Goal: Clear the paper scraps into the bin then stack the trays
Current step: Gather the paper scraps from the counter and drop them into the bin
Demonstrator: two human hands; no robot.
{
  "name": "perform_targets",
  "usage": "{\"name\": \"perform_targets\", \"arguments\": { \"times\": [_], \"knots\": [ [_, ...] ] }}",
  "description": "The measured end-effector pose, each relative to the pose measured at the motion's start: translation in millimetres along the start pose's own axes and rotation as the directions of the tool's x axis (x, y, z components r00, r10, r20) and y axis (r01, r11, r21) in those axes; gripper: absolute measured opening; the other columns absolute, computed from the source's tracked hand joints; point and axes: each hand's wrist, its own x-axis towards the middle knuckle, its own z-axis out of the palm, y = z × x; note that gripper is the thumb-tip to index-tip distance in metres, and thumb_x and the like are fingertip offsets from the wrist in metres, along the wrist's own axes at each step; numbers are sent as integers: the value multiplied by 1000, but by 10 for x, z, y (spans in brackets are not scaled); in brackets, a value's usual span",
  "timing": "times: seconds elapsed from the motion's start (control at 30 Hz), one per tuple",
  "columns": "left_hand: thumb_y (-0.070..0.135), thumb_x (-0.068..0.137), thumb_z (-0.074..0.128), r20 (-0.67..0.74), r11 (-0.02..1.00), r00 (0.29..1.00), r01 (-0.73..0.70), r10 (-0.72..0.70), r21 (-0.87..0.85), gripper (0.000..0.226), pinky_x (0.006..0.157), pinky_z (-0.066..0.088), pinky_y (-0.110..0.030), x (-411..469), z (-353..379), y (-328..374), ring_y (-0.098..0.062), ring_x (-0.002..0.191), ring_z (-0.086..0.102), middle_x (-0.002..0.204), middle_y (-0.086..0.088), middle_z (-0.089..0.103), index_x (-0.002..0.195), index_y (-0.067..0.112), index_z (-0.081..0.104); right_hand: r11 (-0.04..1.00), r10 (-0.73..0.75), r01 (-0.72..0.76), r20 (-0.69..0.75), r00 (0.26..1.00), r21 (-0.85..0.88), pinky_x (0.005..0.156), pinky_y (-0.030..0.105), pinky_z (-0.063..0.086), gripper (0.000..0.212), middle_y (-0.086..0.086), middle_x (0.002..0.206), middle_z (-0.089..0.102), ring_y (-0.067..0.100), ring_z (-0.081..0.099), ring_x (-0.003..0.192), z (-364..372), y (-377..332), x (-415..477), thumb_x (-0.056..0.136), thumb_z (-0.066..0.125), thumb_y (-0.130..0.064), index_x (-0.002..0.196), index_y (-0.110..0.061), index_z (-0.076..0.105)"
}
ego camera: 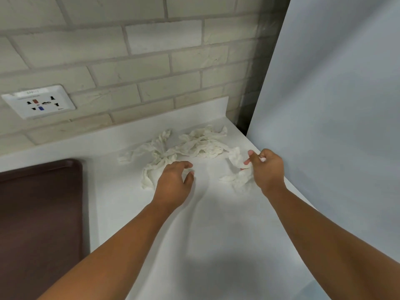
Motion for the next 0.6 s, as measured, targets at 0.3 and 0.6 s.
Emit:
{"name": "perform_targets", "arguments": {
  "times": [0.3,0.6],
  "knots": [
    [30,97,56,109,993,988,-112,114,-21,29,96,39,-21,33,511,428,-10,118,49,124,10,60,125,24,61,964,156,-125,-116,981,235,53,32,49,51,5,65,41,20,41,60,-479,187,-15,91,63,-45,66,-9,36],
    [56,86,62,302,975,933,-218,195,43,65,117,26,-42,197,1303,683,-28,139,29,152,-5,37,140,23,46,937,9,-18,-26,1000,-349,84,30,51,20,-10,98,67,13,61,95,-897,936,-472,88,63,-49,92,-29,64]
  ]
}}
